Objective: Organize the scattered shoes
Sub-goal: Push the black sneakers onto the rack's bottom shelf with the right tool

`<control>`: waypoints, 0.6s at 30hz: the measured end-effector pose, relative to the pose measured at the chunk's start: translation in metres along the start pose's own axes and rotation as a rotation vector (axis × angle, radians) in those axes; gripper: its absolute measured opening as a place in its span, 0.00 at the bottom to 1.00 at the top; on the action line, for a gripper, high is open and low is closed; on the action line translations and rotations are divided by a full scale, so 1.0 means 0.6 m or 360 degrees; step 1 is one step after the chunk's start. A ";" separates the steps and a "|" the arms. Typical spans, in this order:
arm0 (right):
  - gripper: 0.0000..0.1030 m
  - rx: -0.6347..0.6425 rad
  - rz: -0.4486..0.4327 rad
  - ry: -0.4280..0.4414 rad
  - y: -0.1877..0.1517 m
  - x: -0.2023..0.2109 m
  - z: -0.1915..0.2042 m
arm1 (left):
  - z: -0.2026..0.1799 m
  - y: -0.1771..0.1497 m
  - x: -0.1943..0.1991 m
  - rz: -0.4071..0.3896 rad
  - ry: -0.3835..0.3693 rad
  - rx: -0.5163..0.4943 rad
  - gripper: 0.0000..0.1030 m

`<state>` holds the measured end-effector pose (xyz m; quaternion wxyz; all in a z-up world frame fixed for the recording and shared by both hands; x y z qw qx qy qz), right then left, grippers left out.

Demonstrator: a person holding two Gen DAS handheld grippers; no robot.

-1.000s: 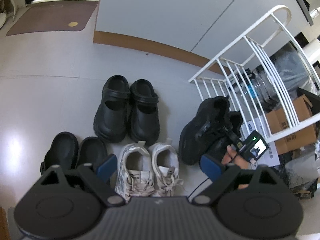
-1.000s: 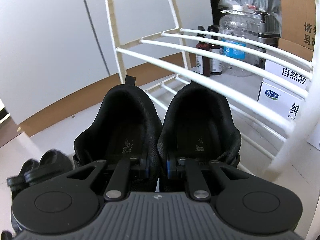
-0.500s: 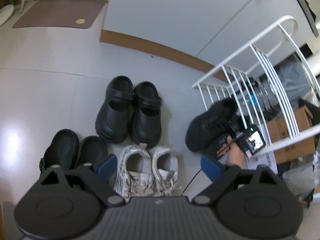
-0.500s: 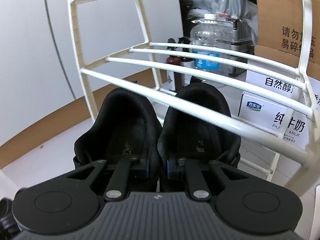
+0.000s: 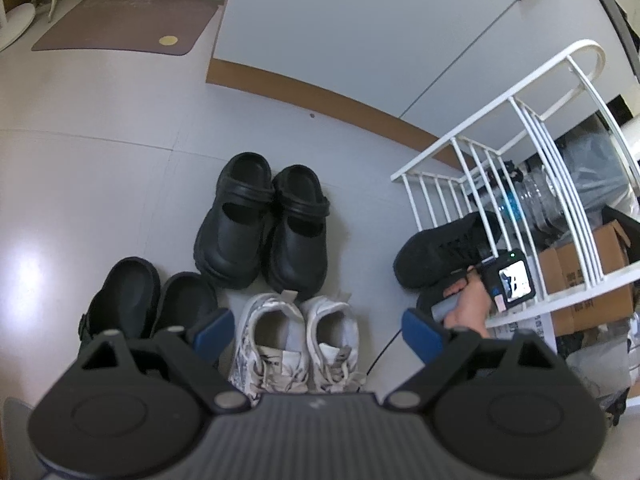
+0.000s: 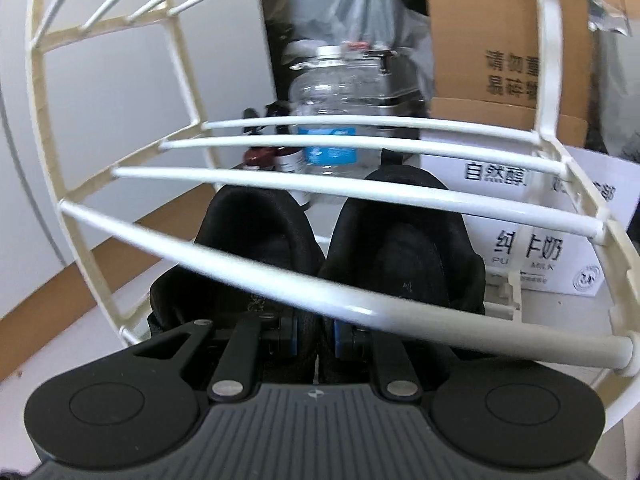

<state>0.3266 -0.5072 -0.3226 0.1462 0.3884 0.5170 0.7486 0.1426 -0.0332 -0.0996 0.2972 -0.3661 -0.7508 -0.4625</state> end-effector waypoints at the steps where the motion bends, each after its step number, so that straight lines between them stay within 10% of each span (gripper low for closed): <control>1: 0.19 -0.0030 0.0006 -0.0015 0.001 -0.004 -0.004 | 0.001 0.000 0.000 0.0004 0.0001 -0.0001 0.89; 8: 0.62 -0.0038 -0.0129 0.0096 -0.004 -0.010 -0.017 | -0.001 -0.002 0.004 0.0006 -0.0003 -0.0026 0.89; 18: 0.71 0.0063 -0.0211 0.0229 -0.015 0.024 -0.008 | -0.005 -0.001 0.009 -0.0011 -0.0006 -0.0028 0.89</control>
Point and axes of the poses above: each gripper's, at about its wrist camera, not at the fingertips, and x roughly against the way its jaws point, z to its left, y to its top, the point moved 3 cm from there along -x, roughly the way its jaws point, and after that the axes turned 10 degrees about -z, right-handed, at the moved point
